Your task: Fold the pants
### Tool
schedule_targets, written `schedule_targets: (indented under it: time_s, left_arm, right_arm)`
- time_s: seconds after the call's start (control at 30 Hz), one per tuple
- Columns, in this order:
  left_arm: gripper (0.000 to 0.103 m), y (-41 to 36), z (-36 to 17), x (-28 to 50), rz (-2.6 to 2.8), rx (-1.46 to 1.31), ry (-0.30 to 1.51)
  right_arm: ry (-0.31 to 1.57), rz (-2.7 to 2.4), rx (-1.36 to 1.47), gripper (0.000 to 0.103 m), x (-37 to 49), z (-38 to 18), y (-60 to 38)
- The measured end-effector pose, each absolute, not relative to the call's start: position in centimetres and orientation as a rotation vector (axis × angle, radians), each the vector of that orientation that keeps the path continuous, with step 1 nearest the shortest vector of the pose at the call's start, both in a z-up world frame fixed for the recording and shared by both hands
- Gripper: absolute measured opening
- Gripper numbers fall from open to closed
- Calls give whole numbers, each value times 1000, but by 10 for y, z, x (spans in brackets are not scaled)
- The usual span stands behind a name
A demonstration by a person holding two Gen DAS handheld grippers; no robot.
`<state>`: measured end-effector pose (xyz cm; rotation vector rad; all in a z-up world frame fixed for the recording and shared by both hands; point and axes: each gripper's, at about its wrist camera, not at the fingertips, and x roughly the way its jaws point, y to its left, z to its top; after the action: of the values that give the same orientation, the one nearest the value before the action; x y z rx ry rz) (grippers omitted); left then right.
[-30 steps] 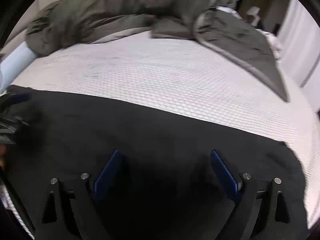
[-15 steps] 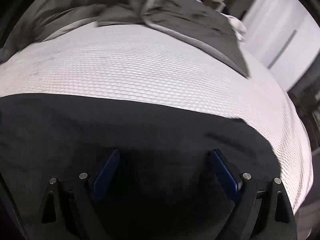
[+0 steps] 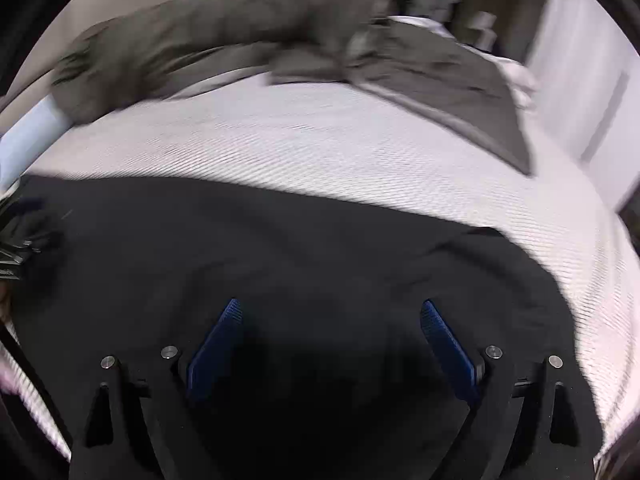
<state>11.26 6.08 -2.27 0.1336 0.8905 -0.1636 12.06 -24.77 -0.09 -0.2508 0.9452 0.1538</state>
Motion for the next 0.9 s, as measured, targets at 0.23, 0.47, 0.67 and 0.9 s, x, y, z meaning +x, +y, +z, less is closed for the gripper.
schedule_targets:
  time_s: [0.23,0.47,0.67,0.9]
  left_arm:
    - [102,111,-37,81,-80,14,920]
    - [102,167,-37,53,49,-17,915]
    - [101,207,-10,20,79,-90,848]
    - [95,279,-13,3,258,-71,860]
  right_arm:
    - [960,34,-299,92,86,-17,-275]
    - [928,-152,-247,92,80,-12,-335]
    - [860,14,-150,92,61,8,-319]
    - [925,156,-287,92,74,-12,-258]
